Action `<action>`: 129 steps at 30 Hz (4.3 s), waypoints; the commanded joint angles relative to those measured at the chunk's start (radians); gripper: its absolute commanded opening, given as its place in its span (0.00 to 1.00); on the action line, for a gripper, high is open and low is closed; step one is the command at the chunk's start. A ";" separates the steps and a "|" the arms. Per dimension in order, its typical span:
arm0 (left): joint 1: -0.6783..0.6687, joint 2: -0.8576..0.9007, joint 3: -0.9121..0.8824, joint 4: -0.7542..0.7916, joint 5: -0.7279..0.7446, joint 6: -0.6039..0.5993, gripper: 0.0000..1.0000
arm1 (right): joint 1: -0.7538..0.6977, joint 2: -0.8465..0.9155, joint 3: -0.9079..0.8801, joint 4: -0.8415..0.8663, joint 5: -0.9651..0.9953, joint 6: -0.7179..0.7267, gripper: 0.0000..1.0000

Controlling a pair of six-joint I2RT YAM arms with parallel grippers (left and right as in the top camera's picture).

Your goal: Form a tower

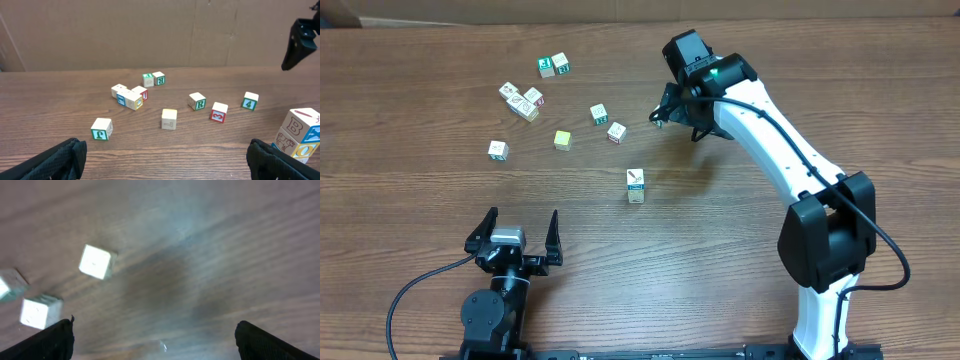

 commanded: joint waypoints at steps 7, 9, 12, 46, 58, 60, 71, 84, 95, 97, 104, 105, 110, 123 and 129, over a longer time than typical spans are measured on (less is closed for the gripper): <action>0.007 -0.011 -0.003 0.002 0.012 0.016 1.00 | -0.009 -0.029 -0.004 0.189 -0.095 -0.231 1.00; 0.007 -0.011 -0.004 0.002 0.012 0.016 1.00 | -0.009 -0.050 -0.004 0.178 -0.096 -0.265 1.00; 0.007 -0.011 -0.003 0.002 0.012 0.016 1.00 | -0.009 -0.097 -0.004 0.150 -0.098 -0.319 1.00; 0.007 -0.011 -0.003 0.002 0.012 0.016 1.00 | -0.243 -0.736 -0.885 0.822 -0.337 -0.503 1.00; 0.007 -0.011 -0.003 0.002 0.012 0.016 1.00 | -0.246 -0.860 -1.093 0.980 -0.354 -0.526 1.00; 0.007 -0.011 -0.003 0.002 0.012 0.016 1.00 | -0.247 -0.883 -1.132 1.012 -0.353 -0.534 1.00; 0.007 -0.011 -0.003 0.002 0.012 0.016 1.00 | -0.293 -1.075 -1.391 1.214 -0.383 -0.551 1.00; 0.007 -0.011 -0.003 0.002 0.012 0.016 0.99 | -0.346 -1.325 -1.633 1.359 -0.382 -0.550 1.00; 0.007 -0.011 -0.003 0.002 0.012 0.016 1.00 | -0.369 -1.520 -1.730 1.365 -0.382 -0.550 1.00; 0.007 -0.011 -0.003 0.002 0.012 0.016 1.00 | -0.369 -1.545 -1.745 1.365 -0.383 -0.550 1.00; 0.007 -0.011 -0.003 0.002 0.012 0.016 1.00 | -0.368 -1.645 -1.801 1.366 -0.399 -0.550 1.00; 0.007 -0.011 -0.003 0.002 0.012 0.016 0.99 | -0.368 -1.662 -1.809 1.366 -0.399 -0.550 1.00; 0.007 -0.011 -0.004 0.002 0.012 0.016 1.00 | -0.368 -1.750 -1.849 1.366 -0.399 -0.550 1.00; 0.007 -0.011 -0.003 0.002 0.012 0.016 0.99 | -0.368 -1.825 -1.867 1.345 -0.397 -0.550 1.00; 0.007 -0.011 -0.003 0.002 0.012 0.016 1.00 | -0.368 -1.940 -1.867 1.172 -0.397 -0.551 1.00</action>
